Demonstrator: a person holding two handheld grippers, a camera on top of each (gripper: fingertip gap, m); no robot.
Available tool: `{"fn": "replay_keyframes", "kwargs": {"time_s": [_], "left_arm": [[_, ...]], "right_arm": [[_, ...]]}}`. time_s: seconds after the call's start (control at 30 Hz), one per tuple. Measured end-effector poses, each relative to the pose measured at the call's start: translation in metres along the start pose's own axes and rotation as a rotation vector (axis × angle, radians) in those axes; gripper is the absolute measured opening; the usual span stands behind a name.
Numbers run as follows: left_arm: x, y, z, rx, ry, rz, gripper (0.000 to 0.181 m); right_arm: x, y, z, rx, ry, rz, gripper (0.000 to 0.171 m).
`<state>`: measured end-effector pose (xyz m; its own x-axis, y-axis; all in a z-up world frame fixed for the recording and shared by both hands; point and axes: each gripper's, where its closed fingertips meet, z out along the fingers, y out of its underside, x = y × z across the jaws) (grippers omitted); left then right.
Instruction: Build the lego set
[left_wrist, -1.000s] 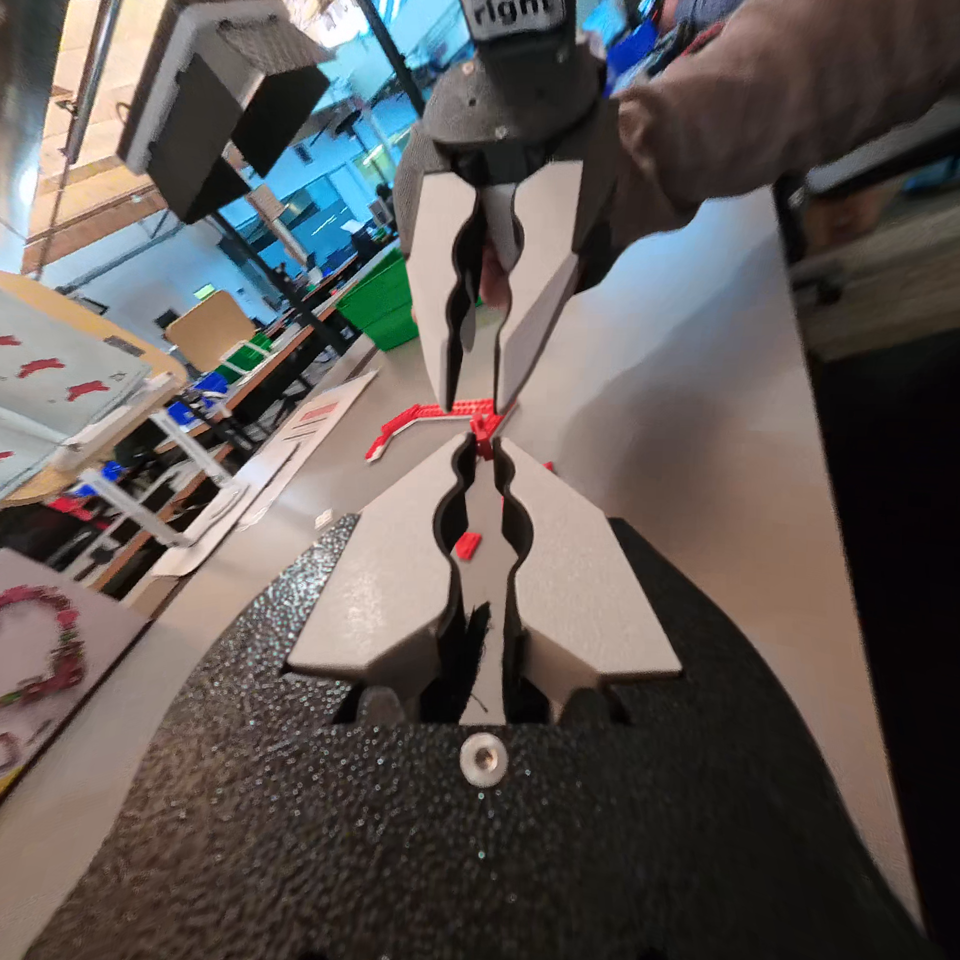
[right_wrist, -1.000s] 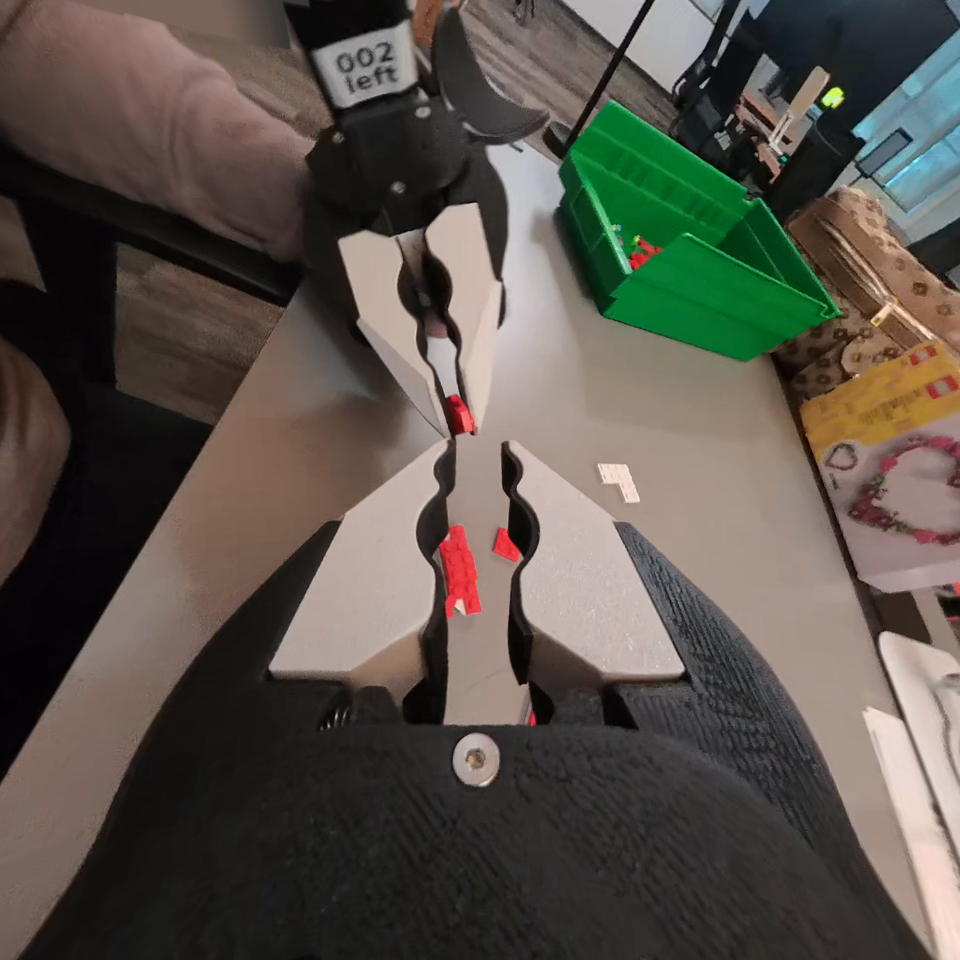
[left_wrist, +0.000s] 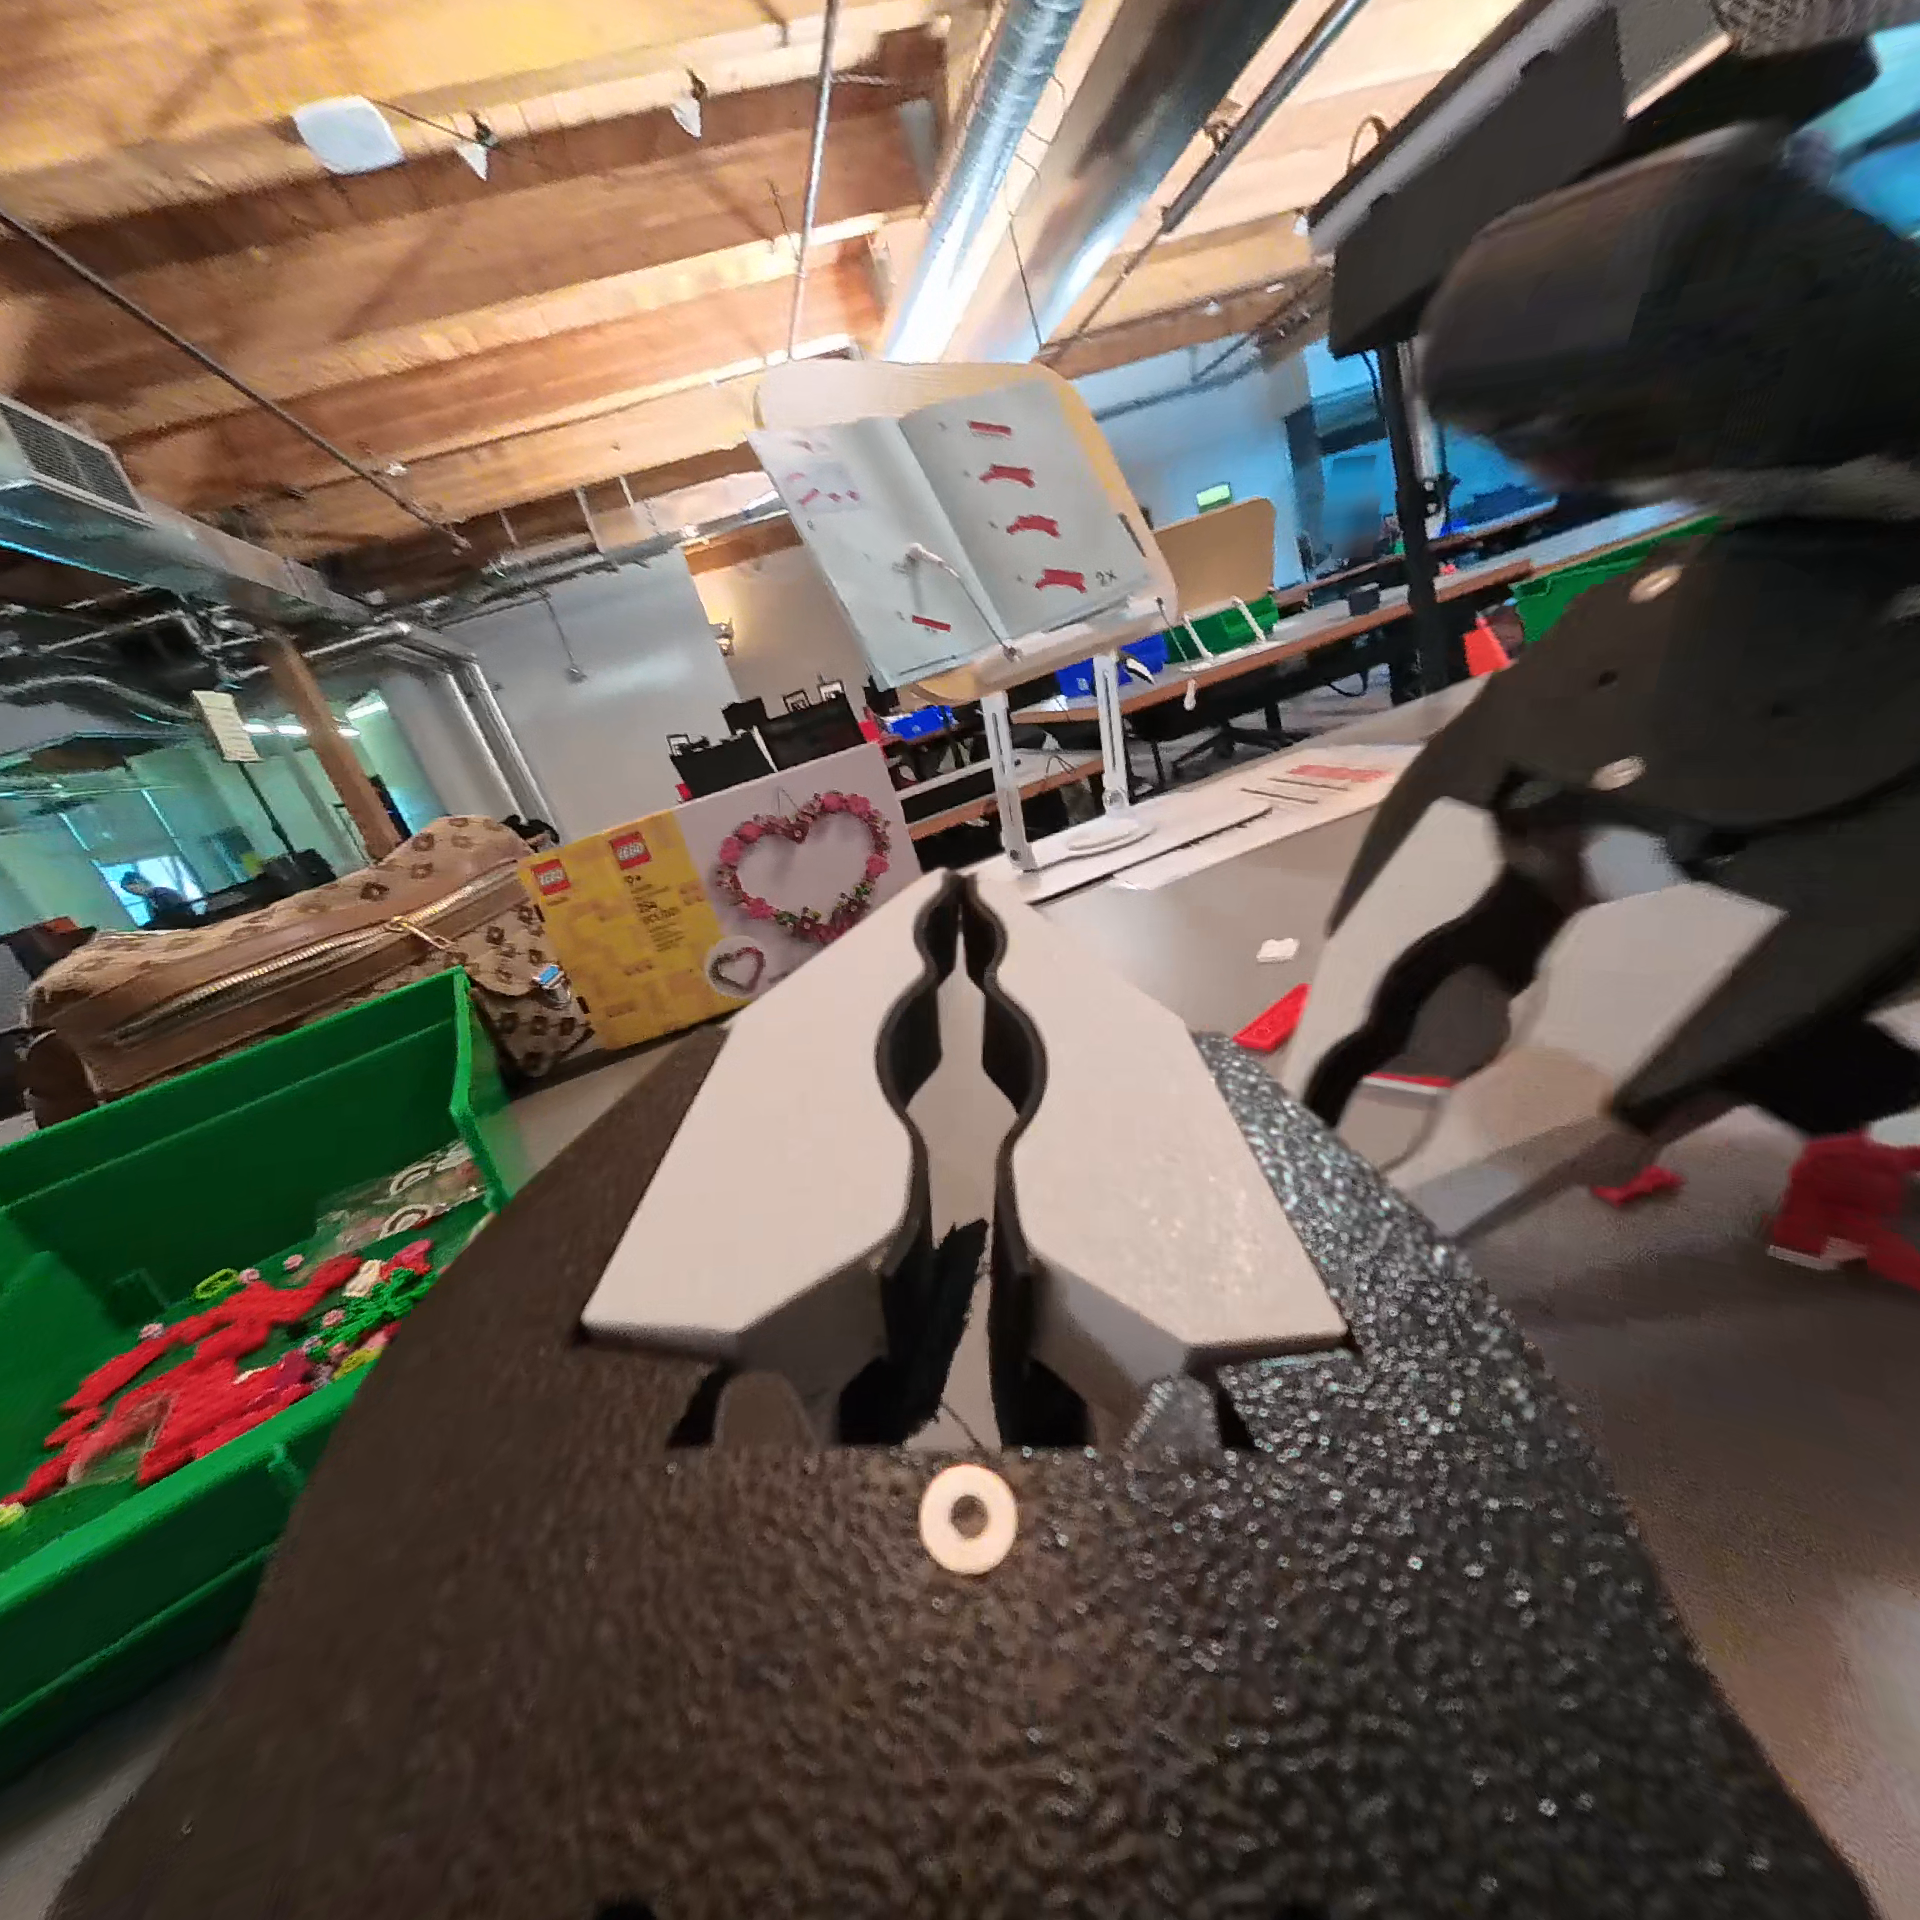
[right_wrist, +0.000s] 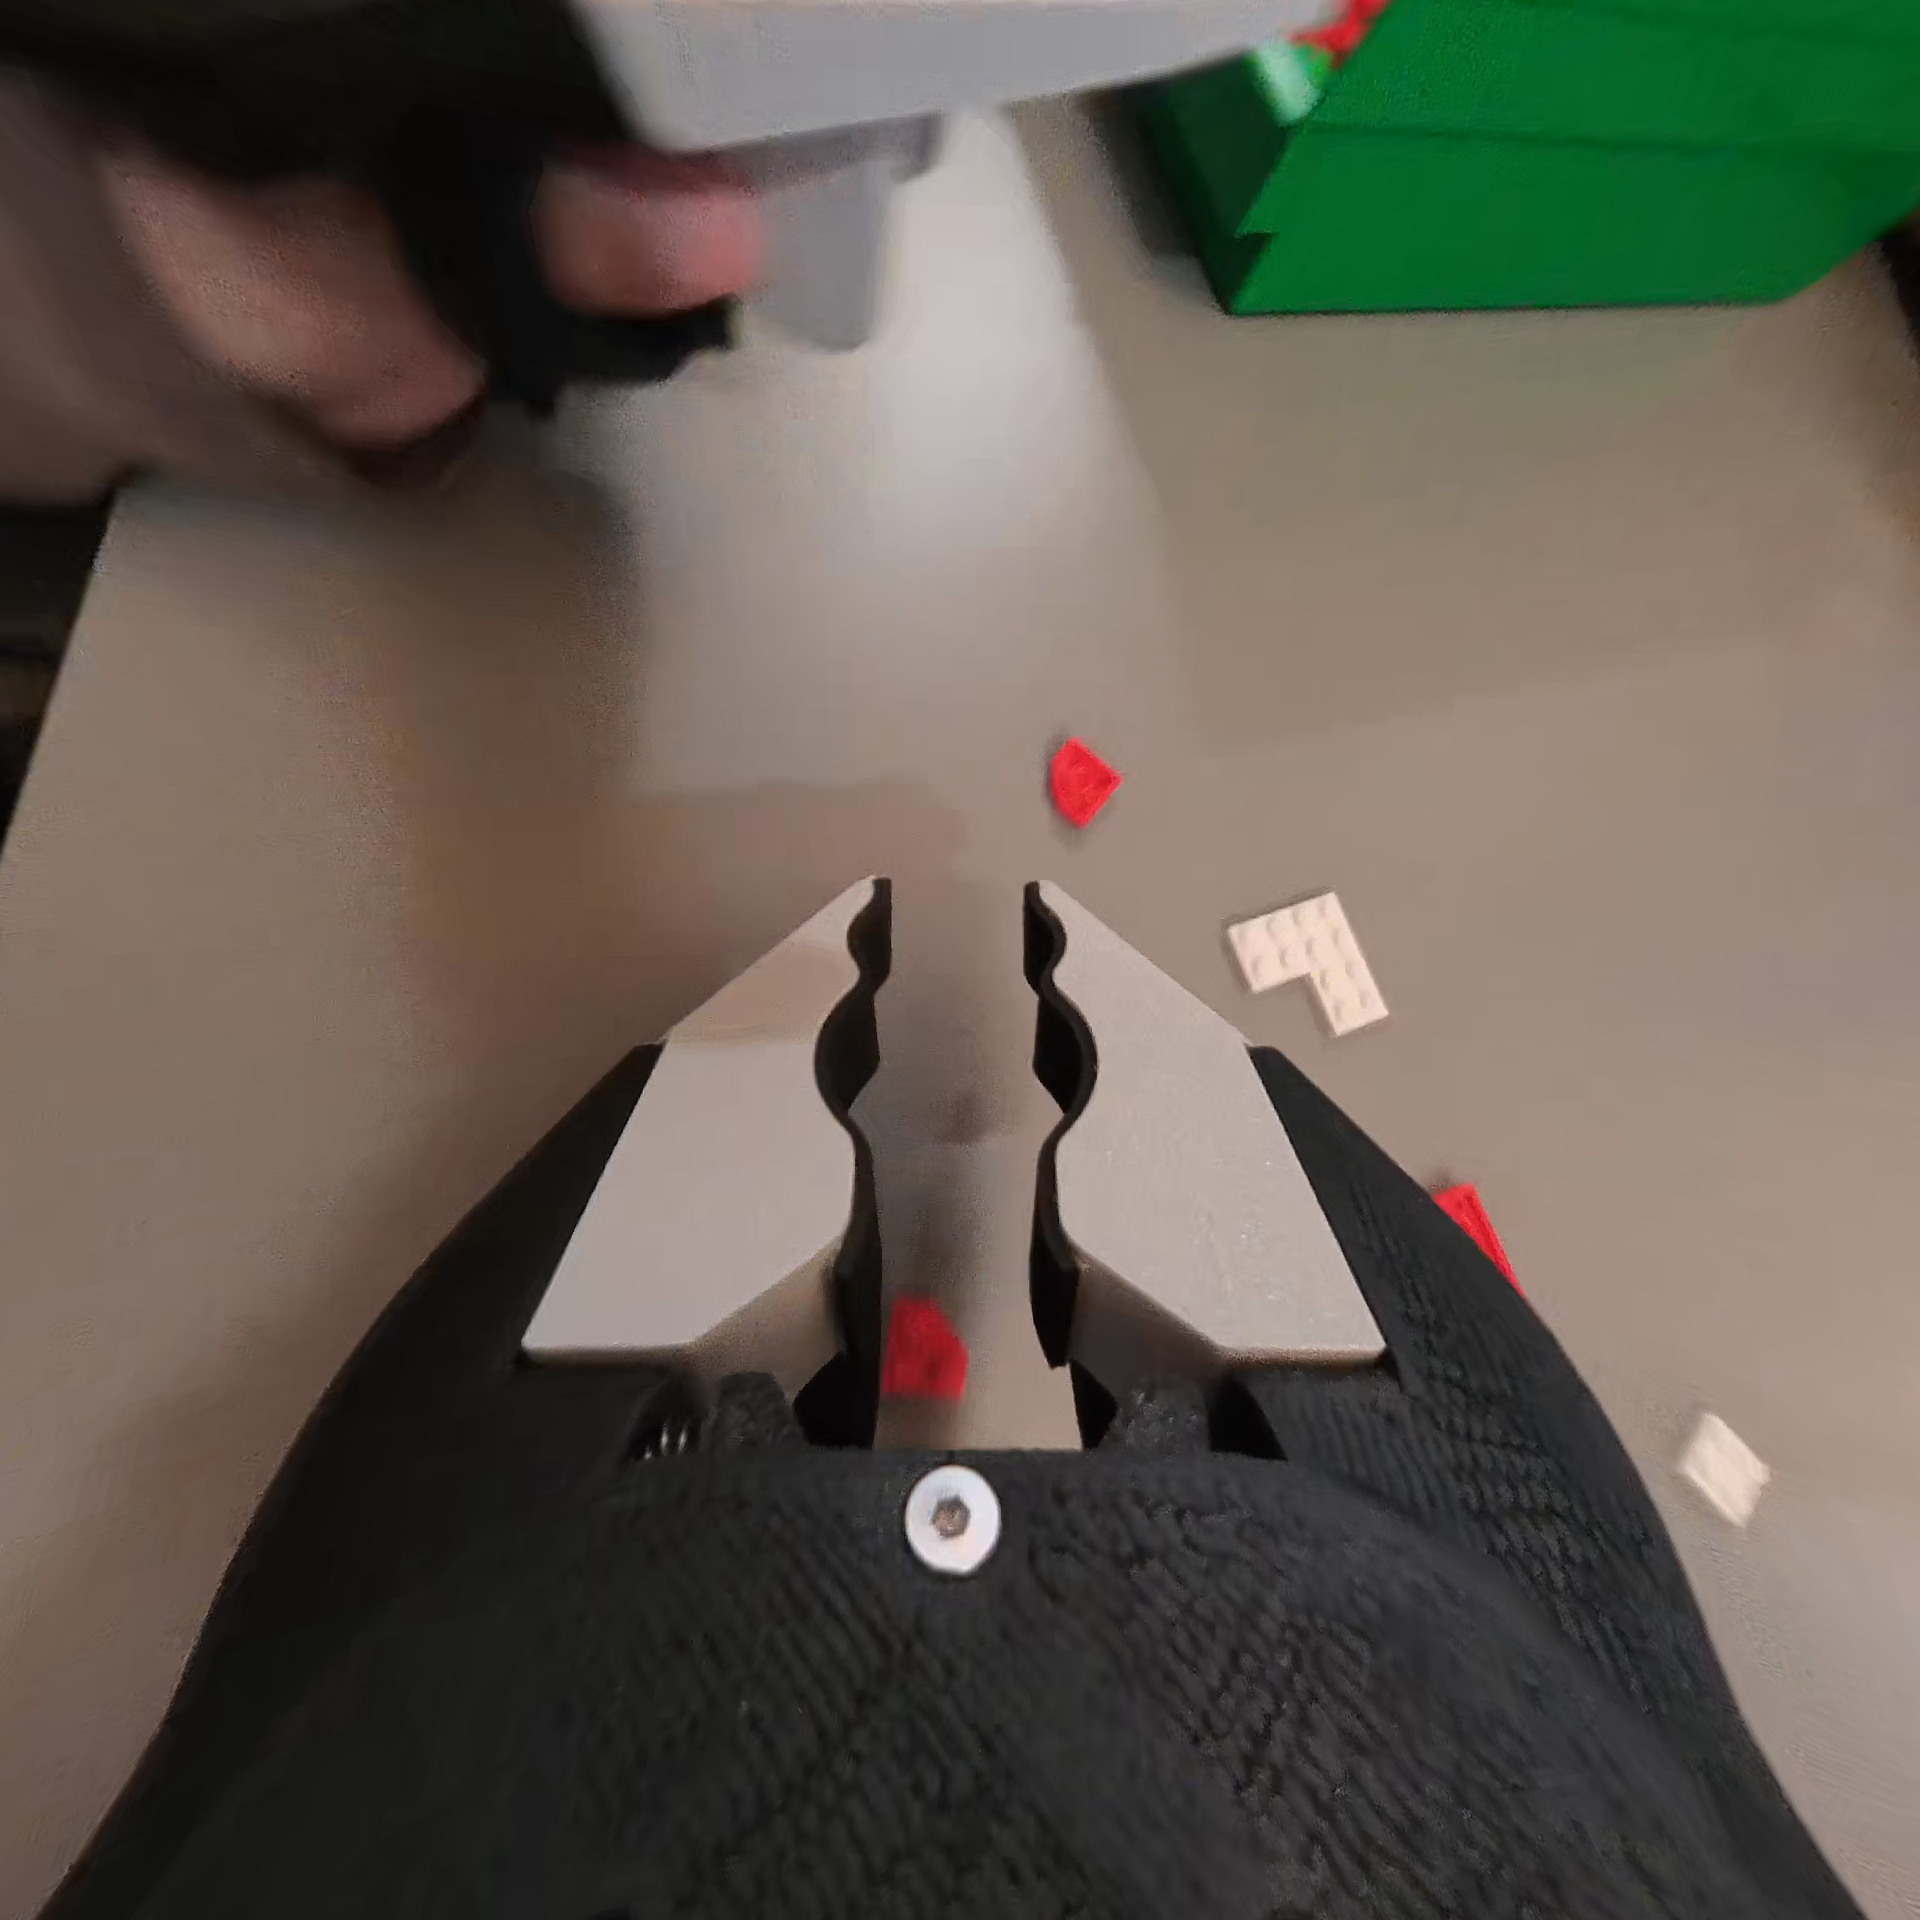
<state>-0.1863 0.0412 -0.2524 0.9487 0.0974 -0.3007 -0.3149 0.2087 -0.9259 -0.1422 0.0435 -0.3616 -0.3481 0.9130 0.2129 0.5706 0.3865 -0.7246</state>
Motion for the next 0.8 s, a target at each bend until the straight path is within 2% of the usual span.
{"fn": "replay_keyframes", "kwargs": {"time_s": [0.13,0.3,0.37,0.43,0.5,0.53,0.67,0.8], "left_arm": [[-0.005,0.000,-0.002,0.007,-0.013,-0.026,0.000],[-0.010,0.002,-0.002,-0.002,-0.005,-0.068,0.000],[-0.009,0.004,-0.001,-0.018,0.015,-0.104,0.000],[-0.003,0.008,0.002,-0.054,0.082,-0.204,0.009],[0.007,0.015,0.006,-0.120,0.173,-0.363,0.026],[0.013,0.016,0.007,-0.142,0.228,-0.428,0.028],[0.033,0.022,0.004,-0.213,0.410,-0.541,0.023],[0.054,0.024,-0.002,-0.257,0.543,-0.564,0.017]], "right_arm": [[0.017,-0.008,0.031,-0.020,-0.034,0.181,0.032],[0.023,-0.006,0.047,-0.098,-0.030,0.159,0.015],[0.023,-0.005,0.046,-0.108,-0.028,0.099,0.015],[0.025,-0.007,0.041,-0.077,0.019,-0.013,0.014],[0.026,-0.020,0.028,0.037,0.089,-0.145,0.014],[0.027,-0.027,0.019,0.100,0.143,-0.205,0.014],[0.023,-0.041,-0.016,0.259,0.309,-0.427,0.014],[0.016,-0.043,-0.037,0.317,0.376,-0.504,0.014]]}}
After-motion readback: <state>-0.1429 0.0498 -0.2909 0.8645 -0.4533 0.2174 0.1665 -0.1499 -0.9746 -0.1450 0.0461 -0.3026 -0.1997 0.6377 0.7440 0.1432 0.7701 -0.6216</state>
